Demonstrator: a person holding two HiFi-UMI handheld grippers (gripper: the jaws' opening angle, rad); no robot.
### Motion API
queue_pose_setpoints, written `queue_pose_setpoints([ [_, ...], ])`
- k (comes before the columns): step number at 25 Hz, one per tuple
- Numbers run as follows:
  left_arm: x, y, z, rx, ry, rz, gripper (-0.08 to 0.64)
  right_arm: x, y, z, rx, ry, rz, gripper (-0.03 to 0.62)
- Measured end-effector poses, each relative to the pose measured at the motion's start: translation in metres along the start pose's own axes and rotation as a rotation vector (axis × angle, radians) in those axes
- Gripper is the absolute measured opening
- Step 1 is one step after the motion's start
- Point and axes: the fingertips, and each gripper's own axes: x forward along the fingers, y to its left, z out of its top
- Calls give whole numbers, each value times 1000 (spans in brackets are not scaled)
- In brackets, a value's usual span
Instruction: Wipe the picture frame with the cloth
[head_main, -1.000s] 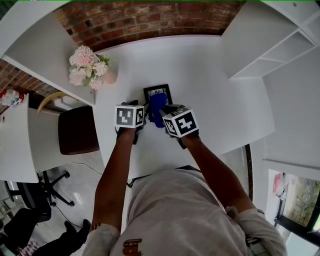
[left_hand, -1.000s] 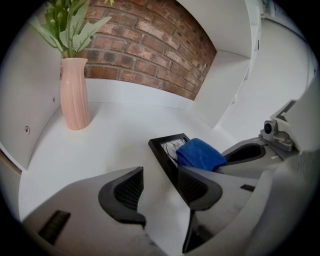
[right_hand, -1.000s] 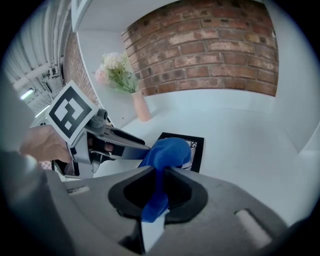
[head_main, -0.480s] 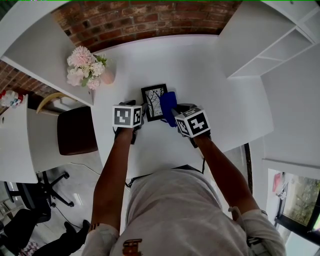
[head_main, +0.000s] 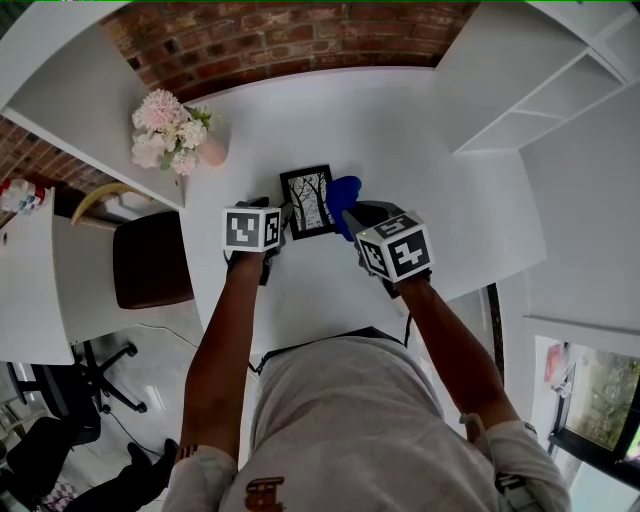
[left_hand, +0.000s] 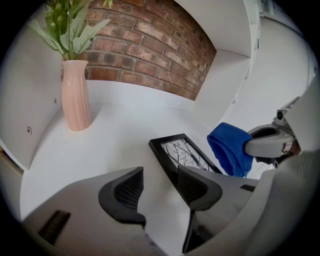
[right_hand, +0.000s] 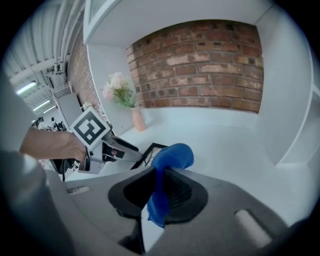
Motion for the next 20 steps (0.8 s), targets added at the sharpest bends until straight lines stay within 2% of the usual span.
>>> queue_pose_setpoints([
  [4, -1, -1, 0, 2, -1, 3, 209, 4, 33, 12, 27, -39, 71, 48],
  [8, -2, -1, -1, 3, -5, 3, 209, 24, 59, 2, 66, -16, 127, 48],
  [13, -1, -2, -1, 9, -5, 4, 209, 44, 61, -22, 67, 40, 111, 48],
  [20, -1, -2, 0, 15, -5, 3, 209, 36, 35, -35, 25, 73, 48, 48],
])
